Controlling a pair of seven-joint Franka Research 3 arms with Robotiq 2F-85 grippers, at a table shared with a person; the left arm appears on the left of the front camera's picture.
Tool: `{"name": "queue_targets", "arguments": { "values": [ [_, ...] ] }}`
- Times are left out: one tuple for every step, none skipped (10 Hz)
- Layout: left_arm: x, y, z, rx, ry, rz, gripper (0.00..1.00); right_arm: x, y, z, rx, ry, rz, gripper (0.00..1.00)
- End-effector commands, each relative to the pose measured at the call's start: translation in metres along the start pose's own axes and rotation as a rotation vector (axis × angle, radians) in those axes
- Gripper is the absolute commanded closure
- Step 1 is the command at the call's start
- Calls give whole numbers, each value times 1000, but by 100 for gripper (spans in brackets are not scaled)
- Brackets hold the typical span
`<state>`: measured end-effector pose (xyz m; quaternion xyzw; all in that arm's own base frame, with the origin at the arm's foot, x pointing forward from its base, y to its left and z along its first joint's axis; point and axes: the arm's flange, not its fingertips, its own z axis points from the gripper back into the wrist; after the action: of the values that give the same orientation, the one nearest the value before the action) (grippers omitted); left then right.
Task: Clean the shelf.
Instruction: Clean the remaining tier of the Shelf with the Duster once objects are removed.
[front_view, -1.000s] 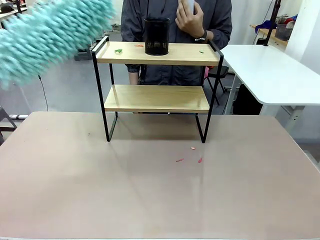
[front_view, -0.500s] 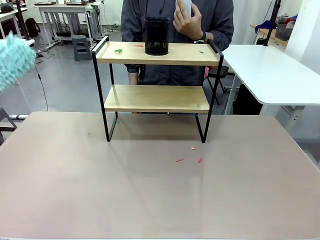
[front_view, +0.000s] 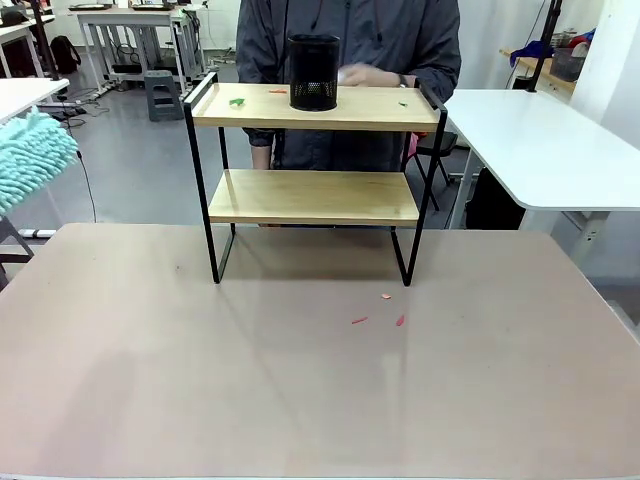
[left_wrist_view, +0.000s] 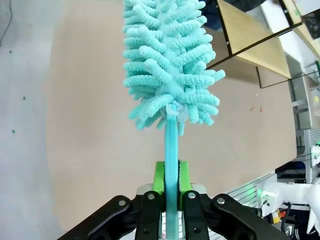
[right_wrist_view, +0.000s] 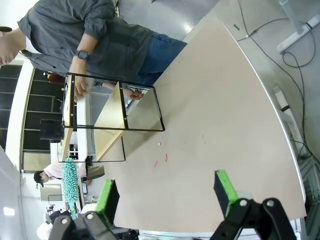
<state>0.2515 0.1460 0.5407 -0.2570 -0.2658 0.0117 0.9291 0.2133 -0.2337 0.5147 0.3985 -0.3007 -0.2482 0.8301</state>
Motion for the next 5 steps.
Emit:
{"name": "queue_targets", "arguments": {
  "values": [
    [-2, 2, 2, -33, -16, -19, 88, -1, 1, -1, 23, -11, 20, 0],
    [-2, 2, 2, -33, -16, -19, 88, -1, 1, -1, 23, -11, 20, 0],
    [-2, 2, 2, -33, -16, -19, 88, -1, 1, -1, 23, -11, 20, 0],
    [-2, 2, 2, -33, -16, -19, 88, -1, 1, -1, 23, -11, 20, 0],
    [-2, 2, 2, -33, -16, -19, 88, -1, 1, -1, 23, -11, 20, 0]
  ]
}}
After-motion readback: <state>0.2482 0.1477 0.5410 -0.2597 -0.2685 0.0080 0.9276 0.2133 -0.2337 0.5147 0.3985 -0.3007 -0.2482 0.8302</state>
